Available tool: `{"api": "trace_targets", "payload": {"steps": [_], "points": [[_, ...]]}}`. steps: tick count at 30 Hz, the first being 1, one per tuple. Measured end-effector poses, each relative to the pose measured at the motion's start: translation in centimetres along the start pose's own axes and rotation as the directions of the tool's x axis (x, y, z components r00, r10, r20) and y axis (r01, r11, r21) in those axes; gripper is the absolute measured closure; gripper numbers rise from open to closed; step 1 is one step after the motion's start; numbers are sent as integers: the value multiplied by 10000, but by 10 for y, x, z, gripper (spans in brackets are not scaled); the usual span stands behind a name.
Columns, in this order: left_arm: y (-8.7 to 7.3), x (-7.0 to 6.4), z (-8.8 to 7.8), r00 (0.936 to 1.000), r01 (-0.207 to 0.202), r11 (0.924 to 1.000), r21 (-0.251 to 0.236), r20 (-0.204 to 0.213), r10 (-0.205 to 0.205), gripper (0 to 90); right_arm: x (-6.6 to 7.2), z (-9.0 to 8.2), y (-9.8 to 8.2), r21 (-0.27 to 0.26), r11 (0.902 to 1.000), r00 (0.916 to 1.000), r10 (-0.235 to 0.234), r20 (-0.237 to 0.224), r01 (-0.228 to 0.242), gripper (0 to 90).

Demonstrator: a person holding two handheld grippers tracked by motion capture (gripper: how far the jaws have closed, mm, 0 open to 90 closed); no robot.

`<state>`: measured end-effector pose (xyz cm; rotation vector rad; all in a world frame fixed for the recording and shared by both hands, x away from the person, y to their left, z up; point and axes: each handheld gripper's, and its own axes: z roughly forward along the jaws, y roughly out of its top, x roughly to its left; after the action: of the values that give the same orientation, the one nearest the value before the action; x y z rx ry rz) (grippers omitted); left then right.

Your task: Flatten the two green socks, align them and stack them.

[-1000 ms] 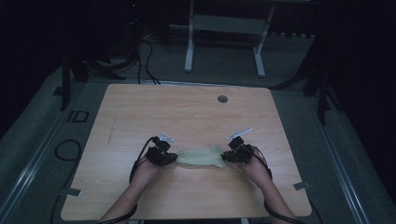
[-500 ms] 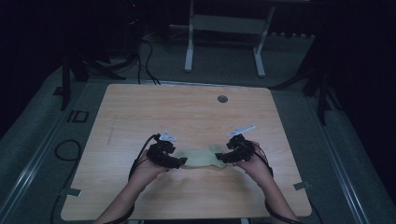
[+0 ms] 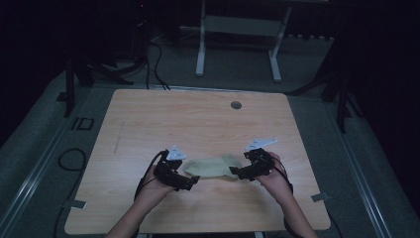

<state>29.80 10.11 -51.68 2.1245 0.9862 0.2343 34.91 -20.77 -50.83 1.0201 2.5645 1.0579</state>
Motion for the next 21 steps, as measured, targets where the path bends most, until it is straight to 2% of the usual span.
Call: {"api": "trace_targets", "payload": {"steps": [2,5,8,14,17,19,21], "points": [[-5,2,-1,9999,116,9999,47,-52,-115,19,0,-5,-5,-142,9995,9994,-262,239,266,143],[-13,5,-6,9995,210,9997,78,-225,-209,19,-1,-10,-8,-357,9985,9983,-389,440,405,141],[-22,6,-10,9996,103,9999,91,-276,-100,19,-4,-16,-14,-341,9987,9984,-357,448,373,138],[-42,12,-22,9985,245,9997,10,-492,-244,19,-12,-23,-34,-416,9988,9985,-234,487,254,128],[-51,15,-28,9978,337,9994,9,-577,-336,19,-15,-27,-47,-205,9998,9991,-65,413,74,135],[-59,17,-32,9978,399,9992,72,-537,-395,20,-17,-30,-53,-218,9997,9981,-82,610,95,123],[-66,18,-35,9976,315,9993,176,-614,-304,19,-18,-35,-59,-470,9988,9963,-105,848,146,120]]}}
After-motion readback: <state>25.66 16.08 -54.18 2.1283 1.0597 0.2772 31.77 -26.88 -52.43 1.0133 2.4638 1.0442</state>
